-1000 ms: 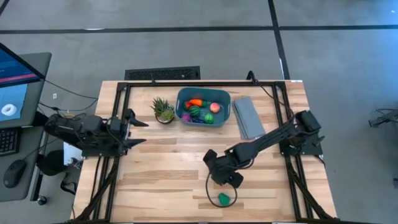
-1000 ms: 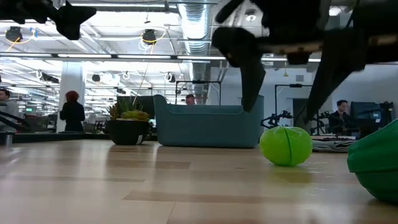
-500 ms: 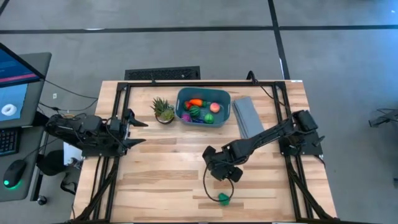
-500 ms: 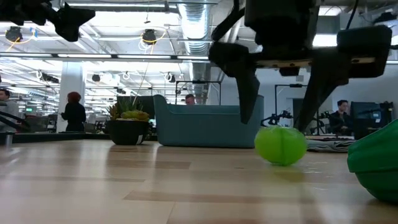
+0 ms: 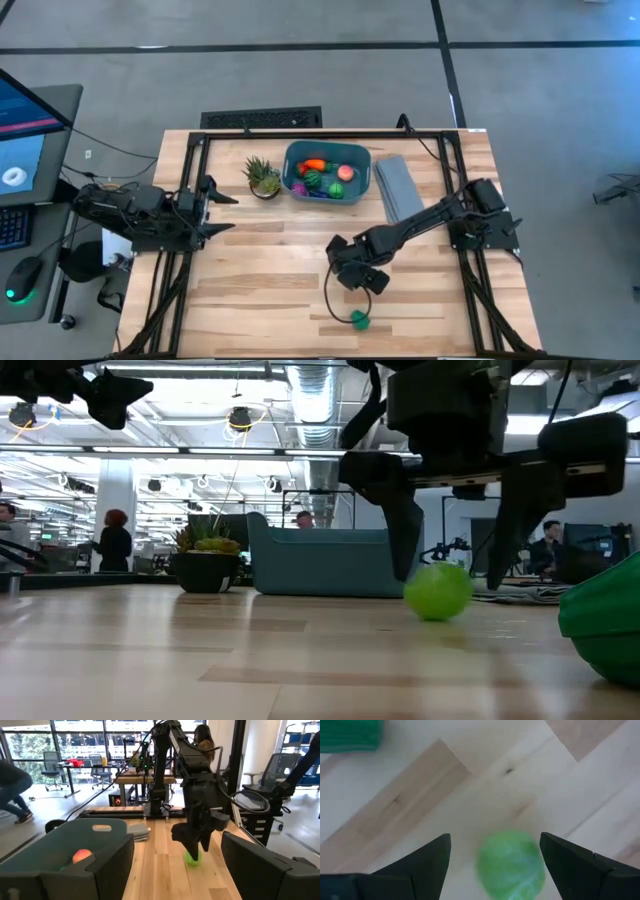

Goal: Pick and placing Produce into tupperware
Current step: Put the cabbage into the blue bin

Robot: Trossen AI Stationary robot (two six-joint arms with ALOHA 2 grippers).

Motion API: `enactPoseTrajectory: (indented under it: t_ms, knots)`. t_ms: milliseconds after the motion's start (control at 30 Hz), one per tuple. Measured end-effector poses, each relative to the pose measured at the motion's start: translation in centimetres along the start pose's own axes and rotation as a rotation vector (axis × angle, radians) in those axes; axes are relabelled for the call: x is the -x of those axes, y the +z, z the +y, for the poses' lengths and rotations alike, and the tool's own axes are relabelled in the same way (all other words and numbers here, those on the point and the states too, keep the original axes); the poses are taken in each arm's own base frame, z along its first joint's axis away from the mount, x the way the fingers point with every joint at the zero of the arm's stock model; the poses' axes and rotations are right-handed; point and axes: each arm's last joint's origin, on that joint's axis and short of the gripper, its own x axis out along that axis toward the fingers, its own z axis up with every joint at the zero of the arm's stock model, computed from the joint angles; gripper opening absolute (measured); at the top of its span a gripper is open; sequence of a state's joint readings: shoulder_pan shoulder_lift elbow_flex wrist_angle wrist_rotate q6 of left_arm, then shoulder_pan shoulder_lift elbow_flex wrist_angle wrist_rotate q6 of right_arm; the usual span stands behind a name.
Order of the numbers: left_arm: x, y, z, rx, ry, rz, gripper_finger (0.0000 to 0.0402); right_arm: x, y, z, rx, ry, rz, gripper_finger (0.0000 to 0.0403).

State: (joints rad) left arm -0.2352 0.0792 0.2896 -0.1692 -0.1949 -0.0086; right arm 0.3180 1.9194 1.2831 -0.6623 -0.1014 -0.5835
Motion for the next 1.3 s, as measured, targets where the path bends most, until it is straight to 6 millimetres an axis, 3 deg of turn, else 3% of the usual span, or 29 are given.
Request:
enactPoseTrajectory:
  t_ms: [833, 1100, 1300]
  knots:
    - [0.0, 0.0, 0.0, 0.007, -0.005, 0.001, 0.0288, 0.2, -1.2, -1.6, -0.147, -0.006, 0.013, 0.0329]
    - [0.0, 0.0, 0.0, 0.007, -0.005, 0.002, 0.0288, -2.0, -2.0, -1.7, -0.201, 0.04, 0.089, 0.0329]
    - [0.0, -0.1, 0.0, 0.01, -0.005, 0.008, 0.0288, -2.0, -1.9, -1.7, -0.235, 0.04, 0.083, 0.0329]
